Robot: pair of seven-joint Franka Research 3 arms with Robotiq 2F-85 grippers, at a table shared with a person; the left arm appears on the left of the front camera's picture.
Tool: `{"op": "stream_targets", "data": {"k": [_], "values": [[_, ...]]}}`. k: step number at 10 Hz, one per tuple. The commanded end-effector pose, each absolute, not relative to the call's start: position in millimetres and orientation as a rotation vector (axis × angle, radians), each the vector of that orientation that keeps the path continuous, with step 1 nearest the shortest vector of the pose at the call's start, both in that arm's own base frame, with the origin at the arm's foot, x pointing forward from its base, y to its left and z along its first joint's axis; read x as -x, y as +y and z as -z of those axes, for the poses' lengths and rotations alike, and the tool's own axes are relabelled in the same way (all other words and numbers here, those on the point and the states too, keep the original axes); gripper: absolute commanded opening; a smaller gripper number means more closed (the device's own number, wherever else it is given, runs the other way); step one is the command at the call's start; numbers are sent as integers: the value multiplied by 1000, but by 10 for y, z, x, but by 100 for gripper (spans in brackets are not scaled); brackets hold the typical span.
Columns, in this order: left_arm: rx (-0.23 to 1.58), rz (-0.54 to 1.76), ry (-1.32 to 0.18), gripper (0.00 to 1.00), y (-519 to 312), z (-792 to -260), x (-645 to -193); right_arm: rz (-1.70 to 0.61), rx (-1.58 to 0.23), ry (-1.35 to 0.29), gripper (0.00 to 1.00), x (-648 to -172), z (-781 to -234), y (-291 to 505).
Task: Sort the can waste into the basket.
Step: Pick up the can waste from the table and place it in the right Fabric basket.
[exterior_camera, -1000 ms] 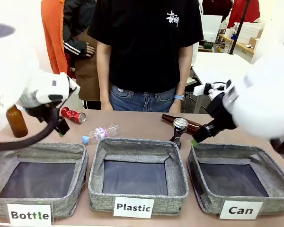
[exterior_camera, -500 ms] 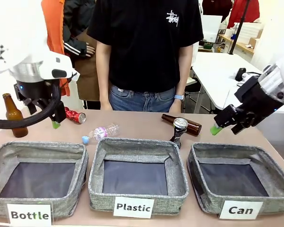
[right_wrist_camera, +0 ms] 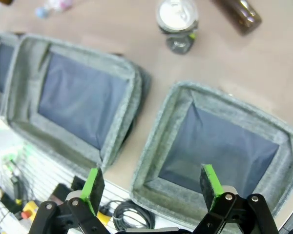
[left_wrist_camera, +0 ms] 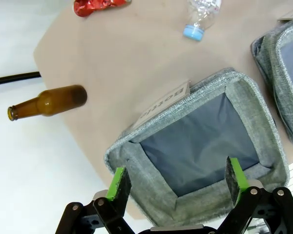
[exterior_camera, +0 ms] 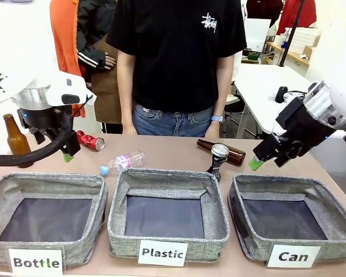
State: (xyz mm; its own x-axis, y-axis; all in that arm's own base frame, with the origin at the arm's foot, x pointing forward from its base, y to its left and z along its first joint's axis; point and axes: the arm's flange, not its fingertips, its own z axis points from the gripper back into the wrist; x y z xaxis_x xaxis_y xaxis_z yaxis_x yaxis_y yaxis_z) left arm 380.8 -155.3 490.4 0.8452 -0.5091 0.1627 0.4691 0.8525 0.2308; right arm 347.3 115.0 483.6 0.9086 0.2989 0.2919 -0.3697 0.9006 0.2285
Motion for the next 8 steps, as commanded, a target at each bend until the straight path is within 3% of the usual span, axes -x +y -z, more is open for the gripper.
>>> {"op": "stream_targets", "data": {"k": [1,6,8], "values": [[-194,538,-234,100,-1499,-4906,-3790,-367,-323,-256,100,-3503,-4833,1125],[-186,519,-223,100,-1553,-4906,-3807,-349,-285,-254,100,-3474,-4836,1146],[139,709,-292,100,-1362,-5463,-3377,-333,-424,-149,100,-3100,-5319,773]]}}
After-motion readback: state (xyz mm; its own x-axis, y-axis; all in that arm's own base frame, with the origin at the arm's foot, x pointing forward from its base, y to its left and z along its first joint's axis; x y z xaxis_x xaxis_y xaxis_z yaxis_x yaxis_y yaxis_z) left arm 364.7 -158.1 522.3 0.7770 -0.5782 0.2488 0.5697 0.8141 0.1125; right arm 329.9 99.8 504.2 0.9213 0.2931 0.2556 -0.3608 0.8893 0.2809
